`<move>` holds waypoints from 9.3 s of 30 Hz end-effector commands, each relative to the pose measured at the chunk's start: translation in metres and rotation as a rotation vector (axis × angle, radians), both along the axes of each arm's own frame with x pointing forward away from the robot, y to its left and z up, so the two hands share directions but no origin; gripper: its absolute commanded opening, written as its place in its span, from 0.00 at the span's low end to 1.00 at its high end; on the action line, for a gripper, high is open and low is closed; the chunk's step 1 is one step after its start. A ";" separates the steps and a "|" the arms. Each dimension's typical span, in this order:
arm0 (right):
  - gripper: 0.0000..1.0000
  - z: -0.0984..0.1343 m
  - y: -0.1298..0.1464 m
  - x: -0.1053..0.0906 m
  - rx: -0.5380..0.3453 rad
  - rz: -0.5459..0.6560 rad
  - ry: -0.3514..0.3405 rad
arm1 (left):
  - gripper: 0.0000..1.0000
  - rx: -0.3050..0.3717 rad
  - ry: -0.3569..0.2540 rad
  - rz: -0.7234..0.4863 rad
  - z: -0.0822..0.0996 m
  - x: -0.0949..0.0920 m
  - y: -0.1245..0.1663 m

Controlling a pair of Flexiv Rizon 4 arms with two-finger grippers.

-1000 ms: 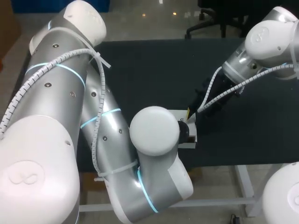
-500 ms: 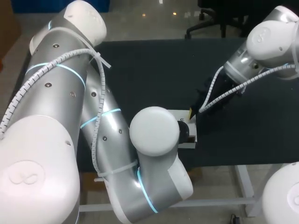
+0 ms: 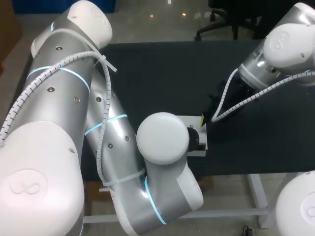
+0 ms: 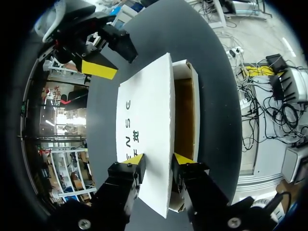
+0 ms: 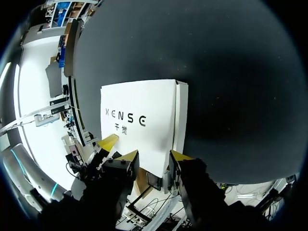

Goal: Assemble the packaging by folding the flat box into shape, placing the metal phone stand inside, and closing the box properly

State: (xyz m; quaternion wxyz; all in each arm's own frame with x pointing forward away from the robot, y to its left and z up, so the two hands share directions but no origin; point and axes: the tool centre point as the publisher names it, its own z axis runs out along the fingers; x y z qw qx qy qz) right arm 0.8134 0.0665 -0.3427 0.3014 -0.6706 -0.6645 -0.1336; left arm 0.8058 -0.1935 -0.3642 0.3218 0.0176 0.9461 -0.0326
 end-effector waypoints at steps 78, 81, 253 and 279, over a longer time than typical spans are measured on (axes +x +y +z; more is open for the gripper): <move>0.00 -0.006 0.024 -0.033 -0.022 0.053 -0.073 | 0.46 -0.010 -0.007 0.015 -0.003 -0.008 0.002; 0.00 -0.007 0.025 -0.035 -0.025 0.054 -0.072 | 0.46 -0.010 -0.005 0.015 -0.003 -0.008 0.002; 0.00 -0.029 0.011 -0.039 -0.053 0.010 -0.032 | 0.00 -0.361 0.185 0.170 0.002 -0.012 0.055; 0.00 -0.052 0.014 -0.037 -0.042 0.014 0.014 | 0.00 -0.402 0.229 0.195 -0.018 -0.014 0.059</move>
